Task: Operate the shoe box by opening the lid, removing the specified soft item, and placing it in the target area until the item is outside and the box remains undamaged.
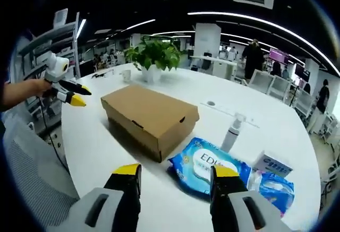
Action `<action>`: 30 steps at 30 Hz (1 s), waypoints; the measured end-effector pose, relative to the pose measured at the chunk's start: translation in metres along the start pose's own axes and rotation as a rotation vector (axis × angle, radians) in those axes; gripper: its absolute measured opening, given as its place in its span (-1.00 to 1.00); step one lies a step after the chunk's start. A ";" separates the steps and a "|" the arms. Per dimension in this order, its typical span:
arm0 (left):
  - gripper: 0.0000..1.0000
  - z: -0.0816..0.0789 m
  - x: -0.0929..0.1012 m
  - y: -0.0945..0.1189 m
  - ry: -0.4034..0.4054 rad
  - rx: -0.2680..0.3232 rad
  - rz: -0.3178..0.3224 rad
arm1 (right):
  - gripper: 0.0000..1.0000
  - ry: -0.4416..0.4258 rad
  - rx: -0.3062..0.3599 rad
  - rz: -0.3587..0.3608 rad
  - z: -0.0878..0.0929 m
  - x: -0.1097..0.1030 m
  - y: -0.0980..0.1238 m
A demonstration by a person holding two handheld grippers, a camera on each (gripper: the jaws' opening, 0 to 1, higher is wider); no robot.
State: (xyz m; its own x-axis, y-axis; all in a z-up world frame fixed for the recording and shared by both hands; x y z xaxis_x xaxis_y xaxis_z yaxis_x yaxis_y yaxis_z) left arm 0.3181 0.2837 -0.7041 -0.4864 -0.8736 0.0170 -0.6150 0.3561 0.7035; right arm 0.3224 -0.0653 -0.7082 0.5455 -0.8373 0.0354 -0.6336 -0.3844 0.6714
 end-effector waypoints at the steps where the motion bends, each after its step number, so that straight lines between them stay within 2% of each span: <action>1: 0.10 0.000 0.003 0.002 -0.004 0.004 0.001 | 0.06 -0.010 -0.003 0.011 0.005 0.002 0.005; 12: 0.36 0.007 0.032 0.025 0.008 0.063 -0.003 | 0.33 -0.050 -0.012 0.104 0.035 0.015 0.047; 18: 0.47 0.010 0.039 0.038 0.034 0.100 -0.026 | 0.47 -0.068 -0.002 0.122 0.048 0.011 0.063; 25: 0.69 0.015 0.049 0.053 0.029 0.159 -0.057 | 0.63 -0.043 0.034 0.143 0.055 0.007 0.081; 30: 0.87 0.025 0.057 0.057 0.048 0.169 -0.063 | 0.80 -0.037 0.060 0.157 0.057 0.007 0.090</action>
State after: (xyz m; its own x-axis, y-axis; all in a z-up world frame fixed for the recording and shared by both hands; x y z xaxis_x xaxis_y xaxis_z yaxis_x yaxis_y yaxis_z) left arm 0.2402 0.2627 -0.6808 -0.4165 -0.9090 0.0133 -0.7406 0.3477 0.5749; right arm 0.2383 -0.1277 -0.6898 0.4173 -0.9023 0.1083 -0.7416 -0.2692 0.6145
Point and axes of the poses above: the point that each gripper's makers call its tool centre point, and the gripper's own axes: y roughly backward along the fingers, x roughly to its right, z roughly out of its underside, the point moved 2 cm from there along y, roughly backward along the fingers, and after that the axes turned 8 degrees about -x, right-handed, at the moved point
